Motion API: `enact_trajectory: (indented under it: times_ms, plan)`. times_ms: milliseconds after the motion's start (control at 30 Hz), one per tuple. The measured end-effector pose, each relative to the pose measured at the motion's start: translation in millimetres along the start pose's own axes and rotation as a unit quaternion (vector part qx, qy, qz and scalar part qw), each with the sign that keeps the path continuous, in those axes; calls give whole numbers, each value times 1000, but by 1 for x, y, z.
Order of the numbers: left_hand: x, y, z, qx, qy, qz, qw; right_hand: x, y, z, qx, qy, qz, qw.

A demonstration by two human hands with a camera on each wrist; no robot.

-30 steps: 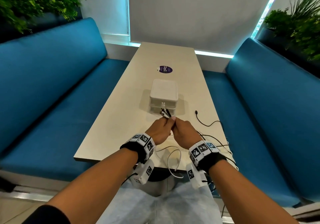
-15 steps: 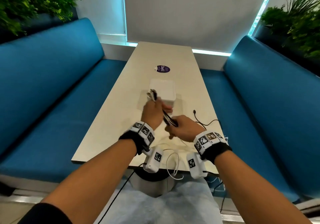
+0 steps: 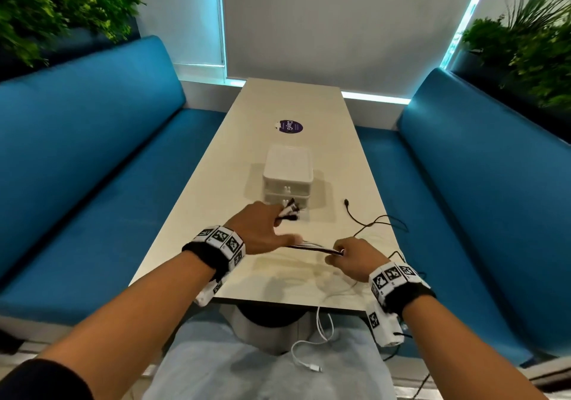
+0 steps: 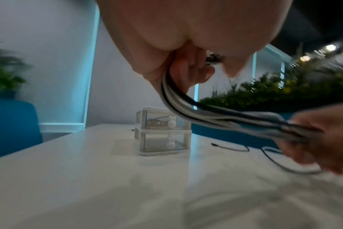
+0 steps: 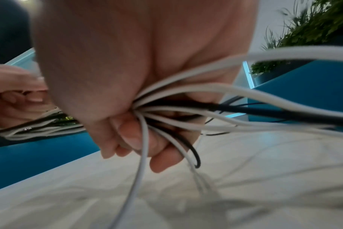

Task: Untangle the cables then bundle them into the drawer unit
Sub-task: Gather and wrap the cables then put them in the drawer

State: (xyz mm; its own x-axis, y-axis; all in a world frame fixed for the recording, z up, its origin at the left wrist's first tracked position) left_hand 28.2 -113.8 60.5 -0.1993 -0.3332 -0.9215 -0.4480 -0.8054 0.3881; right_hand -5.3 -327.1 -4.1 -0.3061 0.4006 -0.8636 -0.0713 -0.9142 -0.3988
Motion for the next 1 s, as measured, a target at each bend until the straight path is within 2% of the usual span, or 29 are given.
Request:
enact_trajectory:
  times_ms: [100,167,200,300,400,467,567,633,733,800,900,1000]
  plan:
    - [20,8,-1,17,-81,-172,982,-1,-2,1,-6,-8,-13,1000]
    - [25,6,-8,13,-93,-232,968,3,-6,3,-8,-24,-10,1000]
    - [21,1,-12,-5,-78,-233,969,5,-8,4,-8,-32,-5,999]
    - [-10,-25,-21,-93,30,-141,985,-3,-13,7,-9,-42,-6,999]
    - [-44,-50,-25,-164,139,-44,976,-21,-20,7,-30,-47,-3,998]
    - [-68,-71,-22,-217,211,12,953,-26,-16,5,-25,-52,16,998]
    - [-94,-119,2,-327,303,142,884,-22,11,3,23,-55,44,997]
    - [-95,-140,17,-363,320,195,853,-19,30,2,45,-35,36,998]
    - [-84,-153,28,-383,318,215,840,-16,60,1,63,3,89,994]
    - [-78,-160,35,-401,313,220,832,-20,94,8,100,21,137,985]
    - [-70,-161,39,-411,297,213,835,-39,146,25,160,93,175,967]
    - [-62,-149,31,-394,283,216,848,-44,164,33,186,127,176,958]
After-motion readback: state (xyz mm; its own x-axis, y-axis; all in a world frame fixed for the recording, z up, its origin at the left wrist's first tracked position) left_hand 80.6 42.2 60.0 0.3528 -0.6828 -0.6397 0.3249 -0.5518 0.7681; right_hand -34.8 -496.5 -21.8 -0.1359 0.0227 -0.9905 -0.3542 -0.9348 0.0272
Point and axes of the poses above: each hand's wrist, its own z-axis away from the middle knuckle, its own x-axis out of the palm, y = z × x, the point moved 8 cm from there along -z, towards the middle knuckle, and after that the axes turned 2 degrees about -y, right-handed, at the moved point
